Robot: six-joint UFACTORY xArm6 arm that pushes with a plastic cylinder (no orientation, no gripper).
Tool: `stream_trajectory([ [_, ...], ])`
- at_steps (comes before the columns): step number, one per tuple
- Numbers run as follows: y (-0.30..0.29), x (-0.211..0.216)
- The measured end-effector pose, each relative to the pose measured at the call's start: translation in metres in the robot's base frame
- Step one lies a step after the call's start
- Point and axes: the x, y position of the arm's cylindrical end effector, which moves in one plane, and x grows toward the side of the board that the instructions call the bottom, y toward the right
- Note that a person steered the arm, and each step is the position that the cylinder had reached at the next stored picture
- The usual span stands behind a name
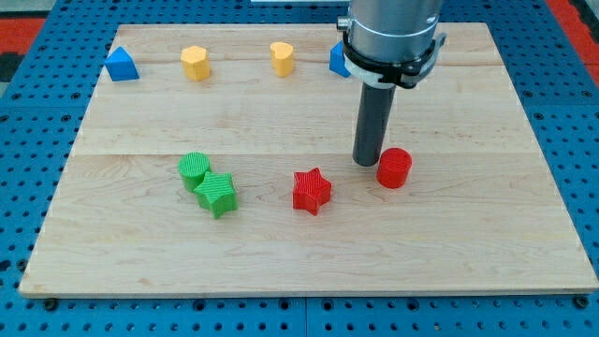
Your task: Place the red circle right to the red star
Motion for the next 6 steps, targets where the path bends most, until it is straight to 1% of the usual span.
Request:
stream_trajectory([
  [1,0.008,-0.010],
  [2,0.022,0.027],
  [3,0.019,0.038],
  [4,-0.048,0.016],
  [5,-0.015,0.011],
  [6,0.035,0.009],
])
